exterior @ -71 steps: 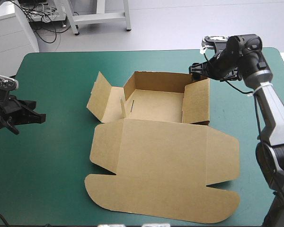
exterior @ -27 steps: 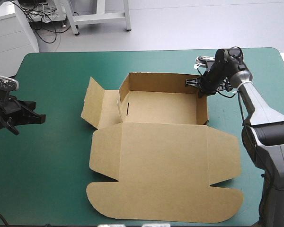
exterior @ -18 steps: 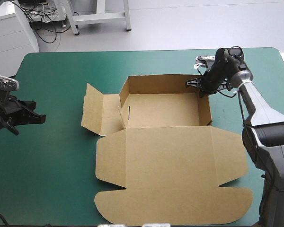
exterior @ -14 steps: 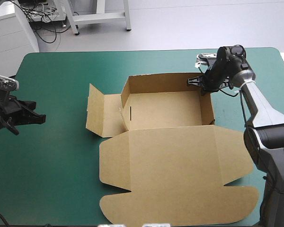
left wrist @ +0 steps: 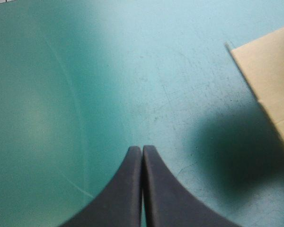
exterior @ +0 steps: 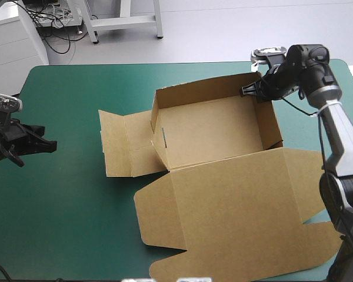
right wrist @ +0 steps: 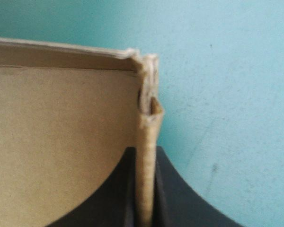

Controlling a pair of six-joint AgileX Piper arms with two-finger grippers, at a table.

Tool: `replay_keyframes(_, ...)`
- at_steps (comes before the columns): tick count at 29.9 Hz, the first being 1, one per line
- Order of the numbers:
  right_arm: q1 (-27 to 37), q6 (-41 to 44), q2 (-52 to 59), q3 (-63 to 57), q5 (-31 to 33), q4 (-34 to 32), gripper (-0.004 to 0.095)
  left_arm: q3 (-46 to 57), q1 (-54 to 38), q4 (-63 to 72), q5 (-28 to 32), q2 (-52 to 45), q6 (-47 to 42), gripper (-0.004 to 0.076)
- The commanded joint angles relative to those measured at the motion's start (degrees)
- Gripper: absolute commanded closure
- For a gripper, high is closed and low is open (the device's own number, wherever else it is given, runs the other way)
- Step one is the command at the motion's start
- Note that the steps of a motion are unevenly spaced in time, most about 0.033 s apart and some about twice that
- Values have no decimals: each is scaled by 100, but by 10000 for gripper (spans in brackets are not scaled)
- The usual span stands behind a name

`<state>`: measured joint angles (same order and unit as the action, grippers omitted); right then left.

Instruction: Fold the box

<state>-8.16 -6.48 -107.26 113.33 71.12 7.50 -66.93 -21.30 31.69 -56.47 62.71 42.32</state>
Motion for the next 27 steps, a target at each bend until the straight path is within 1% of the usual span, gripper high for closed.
replay_keyframes(1, 360, -289, 759, 188, 39, 477, 931, -138, -8, 149, 271, -33, -184, 757)
replay_keyframes(6, 1143, -875, 1274, 188, 39, 1649, 931, -138, -8, 25, 271, 68, -184, 756)
replay_keyframes(9, 1512, -1107, 1528, 188, 39, 2123, 931, -138, -8, 25, 378, 192, -198, 756)
replay_keyframes(14, 1726, -1254, 1771, 188, 39, 2450, 931, -138, -8, 541, 480, 576, -151, 756)
replay_keyframes(17, 1726, -1299, 1825, 188, 39, 2678, 931, -138, -8, 1219, 362, 951, 259, 756)
replay_keyframes(19, 1726, -1333, 1830, 188, 39, 2910, 931, -138, -8, 1816, 94, 1233, 636, 756)
replay_keyframes(22, 1726, -1333, 1830, 188, 39, 3159, 931, -138, -8, 2880, -510, 1636, 1028, 756)
replay_keyframes(27, 1726, -1333, 1830, 188, 39, 3184, 931, -138, 260, 4576, -1379, 2156, 1742, 757)
